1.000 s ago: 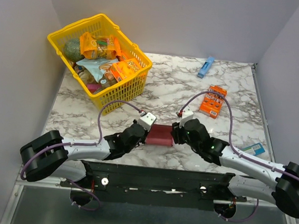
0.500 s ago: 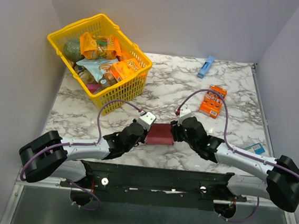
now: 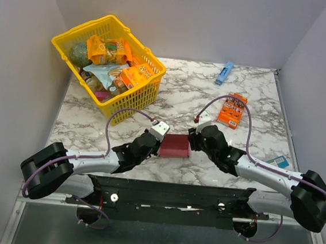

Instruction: Fold the paper box

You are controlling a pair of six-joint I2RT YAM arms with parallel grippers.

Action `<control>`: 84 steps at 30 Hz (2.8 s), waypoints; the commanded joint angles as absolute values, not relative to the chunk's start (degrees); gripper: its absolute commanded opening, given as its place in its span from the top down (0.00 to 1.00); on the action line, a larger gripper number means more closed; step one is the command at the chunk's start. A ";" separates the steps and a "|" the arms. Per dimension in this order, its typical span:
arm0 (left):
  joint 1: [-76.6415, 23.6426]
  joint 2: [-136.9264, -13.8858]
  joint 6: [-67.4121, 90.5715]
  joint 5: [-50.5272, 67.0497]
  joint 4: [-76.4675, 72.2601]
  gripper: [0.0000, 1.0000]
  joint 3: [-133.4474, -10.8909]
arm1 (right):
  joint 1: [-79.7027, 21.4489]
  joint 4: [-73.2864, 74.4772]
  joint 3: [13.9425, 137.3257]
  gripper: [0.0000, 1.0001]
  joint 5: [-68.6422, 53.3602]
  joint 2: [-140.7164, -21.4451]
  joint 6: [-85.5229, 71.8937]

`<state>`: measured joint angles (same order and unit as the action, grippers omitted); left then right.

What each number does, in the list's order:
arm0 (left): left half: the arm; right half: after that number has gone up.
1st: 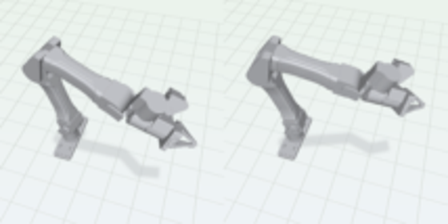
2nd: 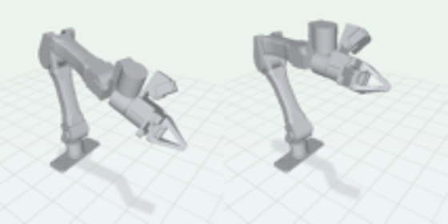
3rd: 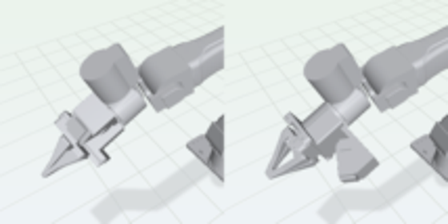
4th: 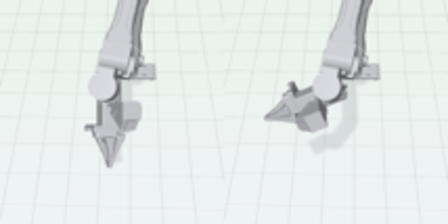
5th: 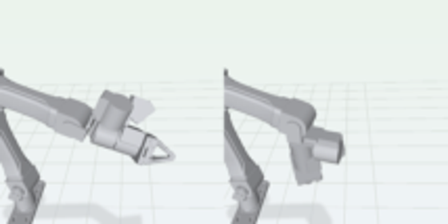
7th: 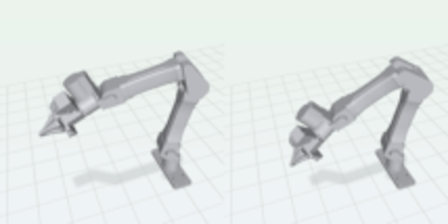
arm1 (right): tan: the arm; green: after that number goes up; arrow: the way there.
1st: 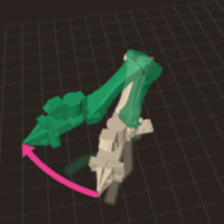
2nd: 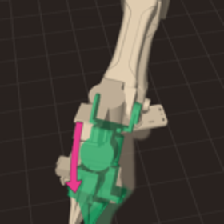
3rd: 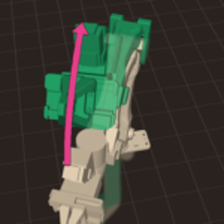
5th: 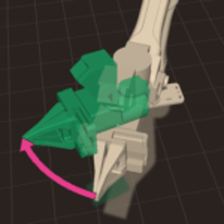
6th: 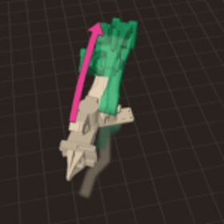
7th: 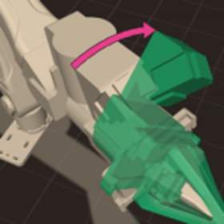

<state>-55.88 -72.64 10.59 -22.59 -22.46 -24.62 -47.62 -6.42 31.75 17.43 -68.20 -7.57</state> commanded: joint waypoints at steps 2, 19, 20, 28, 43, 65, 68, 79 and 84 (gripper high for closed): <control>-55.55 -72.68 10.02 -21.27 -18.19 1.00 -24.17 | -47.37 -10.02 30.94 0.59 13.37 -68.90 -6.33; -55.55 -75.85 10.37 -20.92 -18.63 1.00 -26.89 | -47.46 -12.56 31.64 0.99 11.17 -71.28 -5.97; -55.55 -76.20 11.33 -21.09 -18.63 1.00 -27.07 | -47.46 -13.35 30.86 0.99 10.81 -71.02 -6.32; -55.55 -78.13 18.80 -21.80 -18.37 1.00 -30.84 | -50.27 -17.66 29.09 0.99 15.97 -69.87 -9.49; -55.55 -83.93 23.38 -20.92 -21.88 1.00 -37.62 | -56.60 -23.02 31.02 0.99 28.47 -73.12 -12.39; -57.39 -88.86 25.66 -20.48 -31.11 1.00 -29.88 | -58.18 -19.42 34.28 0.99 33.84 -76.29 -24.96; -57.66 -89.03 26.10 -20.83 -31.38 1.00 -29.27 | -58.45 -19.43 33.58 0.99 33.83 -76.64 -25.92; -58.01 -89.47 29.71 -19.34 -34.89 1.00 -26.80 | -60.12 -16.00 30.67 0.99 35.59 -76.90 -30.14; -58.45 -90.26 30.15 -18.11 -34.89 1.00 -28.56 | -60.73 -14.77 30.67 0.99 36.91 -77.52 -31.38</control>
<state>-55.35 -87.18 25.41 -29.41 -38.50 -28.27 -58.22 -13.30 30.94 42.65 -75.81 -26.70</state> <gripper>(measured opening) 0.010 0.016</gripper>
